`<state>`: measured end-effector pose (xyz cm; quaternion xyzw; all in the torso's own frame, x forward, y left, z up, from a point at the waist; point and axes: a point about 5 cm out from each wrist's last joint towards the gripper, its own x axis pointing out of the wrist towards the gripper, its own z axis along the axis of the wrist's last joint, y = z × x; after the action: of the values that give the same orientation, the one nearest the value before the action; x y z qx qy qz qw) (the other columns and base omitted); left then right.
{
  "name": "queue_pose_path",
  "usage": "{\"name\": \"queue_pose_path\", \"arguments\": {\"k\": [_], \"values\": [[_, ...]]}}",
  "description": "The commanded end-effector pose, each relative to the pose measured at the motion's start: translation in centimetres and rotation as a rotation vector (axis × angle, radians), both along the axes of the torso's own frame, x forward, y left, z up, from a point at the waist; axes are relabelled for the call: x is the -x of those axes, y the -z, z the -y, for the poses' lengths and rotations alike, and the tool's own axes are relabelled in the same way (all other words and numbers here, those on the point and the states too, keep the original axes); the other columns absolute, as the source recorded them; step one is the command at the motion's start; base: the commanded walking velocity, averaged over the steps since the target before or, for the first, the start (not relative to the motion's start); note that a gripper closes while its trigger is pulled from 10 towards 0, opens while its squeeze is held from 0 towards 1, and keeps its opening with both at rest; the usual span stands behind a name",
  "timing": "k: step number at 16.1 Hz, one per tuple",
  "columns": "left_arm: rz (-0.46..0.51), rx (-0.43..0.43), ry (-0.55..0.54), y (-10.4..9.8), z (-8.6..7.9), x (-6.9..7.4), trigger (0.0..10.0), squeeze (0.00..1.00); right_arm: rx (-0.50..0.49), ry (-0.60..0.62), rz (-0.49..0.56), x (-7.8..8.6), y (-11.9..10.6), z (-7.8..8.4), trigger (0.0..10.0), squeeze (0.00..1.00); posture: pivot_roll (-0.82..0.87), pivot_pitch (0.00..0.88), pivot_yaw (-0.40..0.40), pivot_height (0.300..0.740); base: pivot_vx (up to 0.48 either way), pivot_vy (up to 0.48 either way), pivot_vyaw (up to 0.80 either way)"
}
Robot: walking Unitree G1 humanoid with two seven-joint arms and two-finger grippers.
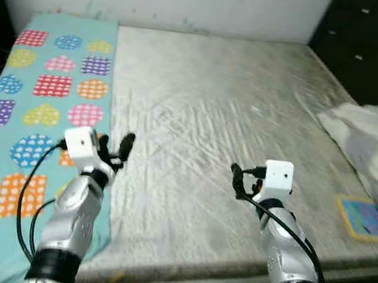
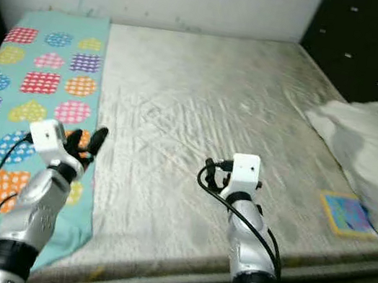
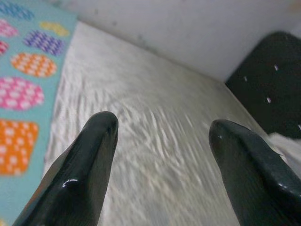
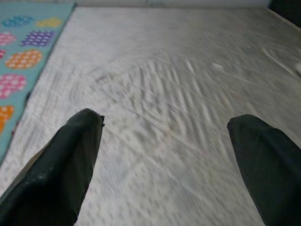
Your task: Clean up the room
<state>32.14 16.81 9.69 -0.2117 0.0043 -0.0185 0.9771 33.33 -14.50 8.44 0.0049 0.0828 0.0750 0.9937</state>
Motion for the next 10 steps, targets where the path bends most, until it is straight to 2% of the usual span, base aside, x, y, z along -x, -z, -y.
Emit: {"name": "queue_pose_path", "arguments": {"k": [1, 3, 4, 7, 10], "values": [[-0.026, 0.005, -0.027, 0.61, -0.44, 0.23, 10.0, 0.0, -0.003, -0.012, 0.003, -0.1, -0.12, -0.36, 10.0, 0.0, -0.12, 0.042, -0.036, 0.74, 0.0, 0.0, 0.0], [-0.038, -0.014, -0.038, 0.83, -0.77, 0.31, 10.0, 0.0, 0.0, -0.014, 0.003, -0.15, -0.1, -0.38, 10.0, 0.0, -0.12, 0.038, -0.037, 0.74, 0.0, 0.0, 0.0], [-0.042, -0.018, -0.039, 0.95, -0.95, 0.36, 10.0, 0.0, 0.008, -0.021, 0.005, -0.15, -0.08, -0.54, 10.0, 0.0, -0.11, 0.036, -0.039, 0.74, 0.0, 0.458, 0.0], [-0.04, -0.018, -0.038, 0.95, -1.05, 0.32, 10.0, 0.0, 0.004, -0.027, 0.007, -0.15, -0.05, -0.73, 10.0, 0.0, -0.11, 0.036, -0.043, 0.74, 0.0, 0.48, 0.8], [-0.043, -0.015, -0.039, 1.03, -0.95, 0.3, 10.0, 0.0, 0.0, -0.026, 0.004, -0.19, -0.05, -0.71, 10.0, 0.0, -0.11, 0.039, -0.043, 0.74, 0.0, 0.48, 0.0]]}}
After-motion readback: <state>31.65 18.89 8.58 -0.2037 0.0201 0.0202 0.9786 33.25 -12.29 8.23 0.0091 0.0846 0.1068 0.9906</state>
